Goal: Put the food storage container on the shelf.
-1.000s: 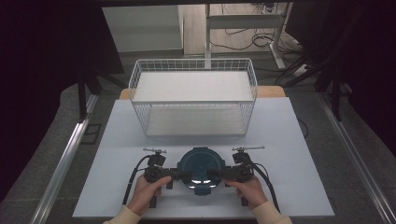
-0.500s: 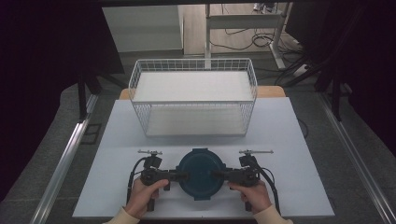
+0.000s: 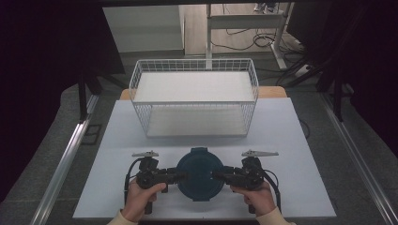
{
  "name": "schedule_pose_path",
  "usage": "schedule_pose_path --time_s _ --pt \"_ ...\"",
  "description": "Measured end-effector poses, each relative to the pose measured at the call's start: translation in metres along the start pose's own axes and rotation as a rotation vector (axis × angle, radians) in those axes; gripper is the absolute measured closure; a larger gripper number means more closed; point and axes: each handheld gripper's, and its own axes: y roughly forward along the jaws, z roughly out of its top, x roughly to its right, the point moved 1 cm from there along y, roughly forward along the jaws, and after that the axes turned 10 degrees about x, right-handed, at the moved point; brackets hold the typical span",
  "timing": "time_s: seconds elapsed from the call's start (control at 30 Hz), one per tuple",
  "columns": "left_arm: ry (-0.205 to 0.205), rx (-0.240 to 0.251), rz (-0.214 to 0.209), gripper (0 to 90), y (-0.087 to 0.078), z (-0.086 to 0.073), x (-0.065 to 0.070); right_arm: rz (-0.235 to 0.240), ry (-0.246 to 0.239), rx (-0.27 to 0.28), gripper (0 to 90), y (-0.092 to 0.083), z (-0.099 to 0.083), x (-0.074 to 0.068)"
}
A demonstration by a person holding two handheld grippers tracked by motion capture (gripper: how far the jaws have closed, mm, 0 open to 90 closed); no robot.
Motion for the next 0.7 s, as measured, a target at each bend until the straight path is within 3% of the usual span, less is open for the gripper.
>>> schedule_pose_path --time_s 0.2,0.4,0.7 --pt "0.074 0.036 -0.007 41.8 -0.010 0.007 0.015 0.017 -0.066 0.035 41.2 -0.010 0.008 -0.012" --pt "0.103 0.055 -0.023 41.7 -0.017 0.010 0.023 0.014 -0.125 0.057 41.2 -0.018 0.015 -0.025" --pt "0.148 0.072 -0.023 41.8 -0.026 0.015 0.032 0.021 -0.166 0.072 41.2 -0.022 0.019 -0.037"
